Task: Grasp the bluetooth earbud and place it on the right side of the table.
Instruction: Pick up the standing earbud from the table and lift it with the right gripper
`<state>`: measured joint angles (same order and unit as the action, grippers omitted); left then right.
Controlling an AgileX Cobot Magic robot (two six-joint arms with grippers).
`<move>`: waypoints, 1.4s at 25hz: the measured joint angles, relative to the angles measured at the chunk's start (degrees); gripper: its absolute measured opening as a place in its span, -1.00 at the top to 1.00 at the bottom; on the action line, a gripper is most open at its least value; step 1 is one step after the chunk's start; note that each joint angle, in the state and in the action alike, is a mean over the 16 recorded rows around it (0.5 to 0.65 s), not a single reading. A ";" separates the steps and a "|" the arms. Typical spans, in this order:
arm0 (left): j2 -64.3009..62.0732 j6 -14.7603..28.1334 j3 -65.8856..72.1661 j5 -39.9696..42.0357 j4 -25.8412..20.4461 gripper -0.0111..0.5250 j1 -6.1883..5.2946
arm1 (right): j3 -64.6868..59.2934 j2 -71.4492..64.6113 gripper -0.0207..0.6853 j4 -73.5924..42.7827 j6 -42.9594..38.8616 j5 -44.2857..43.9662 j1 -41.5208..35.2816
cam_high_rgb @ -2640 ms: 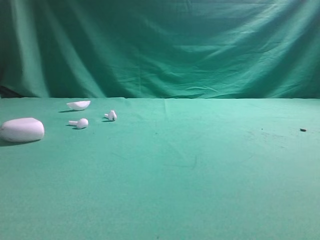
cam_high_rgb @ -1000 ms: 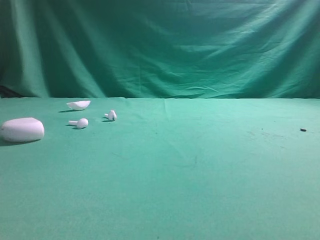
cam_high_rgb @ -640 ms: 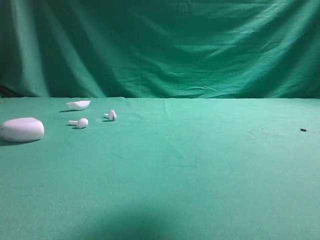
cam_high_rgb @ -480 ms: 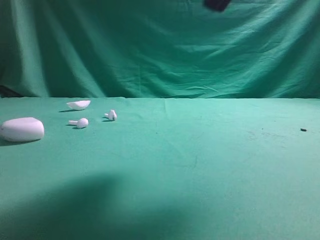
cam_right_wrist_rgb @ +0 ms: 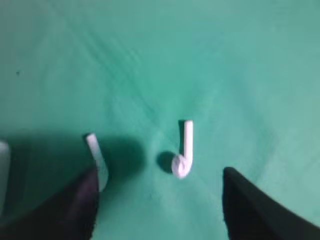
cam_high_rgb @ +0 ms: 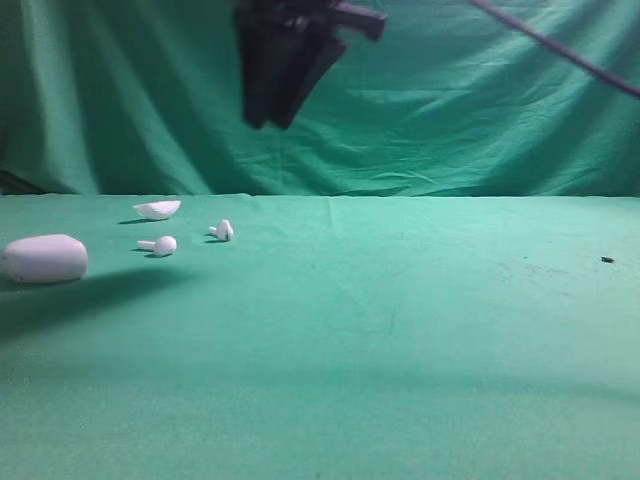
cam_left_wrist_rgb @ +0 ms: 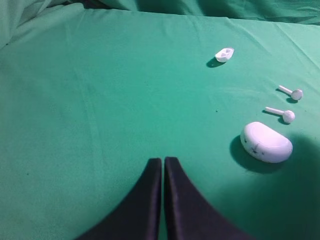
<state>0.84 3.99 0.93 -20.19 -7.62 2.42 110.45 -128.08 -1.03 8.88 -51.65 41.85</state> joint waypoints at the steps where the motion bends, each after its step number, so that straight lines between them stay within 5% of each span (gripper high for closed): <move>1: 0.00 0.00 0.00 0.00 0.00 0.96 0.00 | 0.86 -1.10 -0.22 -0.01 -0.26 0.14 0.08; 6: 0.00 0.00 0.00 0.00 0.00 0.96 0.00 | 3.14 -4.86 -0.36 -0.10 -1.72 1.15 0.19; 15: 0.00 0.00 0.00 0.00 0.00 0.96 0.00 | 3.58 -7.13 -0.30 -0.18 -3.28 2.44 -0.06; 29: 0.00 0.00 0.00 0.00 0.00 0.96 0.00 | 5.41 -7.58 0.57 -0.44 -3.58 0.94 -0.42; 35: 0.00 0.00 0.00 0.00 0.00 0.96 0.00 | 8.21 -5.05 0.73 -0.67 -4.59 -2.95 -1.44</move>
<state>0.84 3.99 0.93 -20.19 -7.62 2.42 118.66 -133.13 -1.70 4.28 -54.59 40.41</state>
